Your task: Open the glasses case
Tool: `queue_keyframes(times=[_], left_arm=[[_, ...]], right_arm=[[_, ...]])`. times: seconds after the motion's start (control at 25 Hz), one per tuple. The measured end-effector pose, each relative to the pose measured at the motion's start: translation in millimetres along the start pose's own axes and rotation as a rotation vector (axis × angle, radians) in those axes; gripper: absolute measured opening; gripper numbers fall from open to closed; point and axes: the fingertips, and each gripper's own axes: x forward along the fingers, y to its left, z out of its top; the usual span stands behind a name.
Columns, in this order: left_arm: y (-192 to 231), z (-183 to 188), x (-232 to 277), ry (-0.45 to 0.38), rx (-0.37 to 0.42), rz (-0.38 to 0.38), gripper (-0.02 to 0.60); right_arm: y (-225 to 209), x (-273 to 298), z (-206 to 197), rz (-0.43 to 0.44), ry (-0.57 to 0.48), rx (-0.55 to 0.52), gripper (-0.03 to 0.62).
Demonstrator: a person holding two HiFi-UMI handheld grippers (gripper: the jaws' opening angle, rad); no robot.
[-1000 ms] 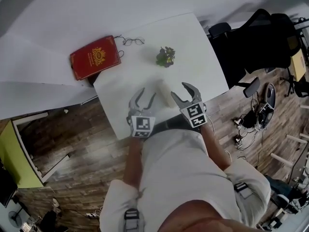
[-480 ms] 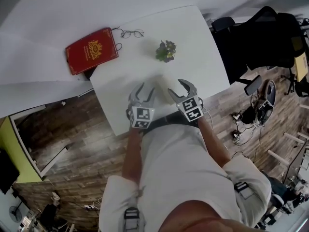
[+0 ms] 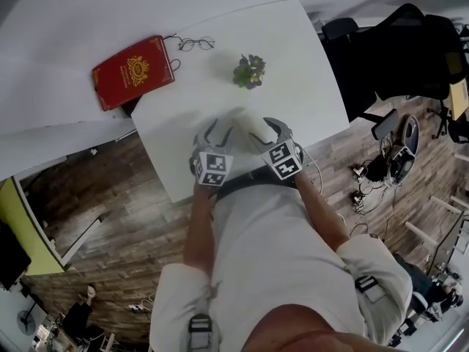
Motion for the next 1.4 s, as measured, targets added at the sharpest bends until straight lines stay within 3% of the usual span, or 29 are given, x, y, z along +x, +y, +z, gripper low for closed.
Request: queue_keyframes(times=[0.32, 1.4], left_arm=[[-7, -18, 13, 0.054, 0.000, -0.031, 0.210], [-22, -53, 36, 0.160, 0.003, -0.086, 0.210]], right_arm=[[8, 11, -8, 0.022, 0.042, 0.011, 0.249], [26, 47, -46, 0.015, 0.174, 0.001, 0.348]])
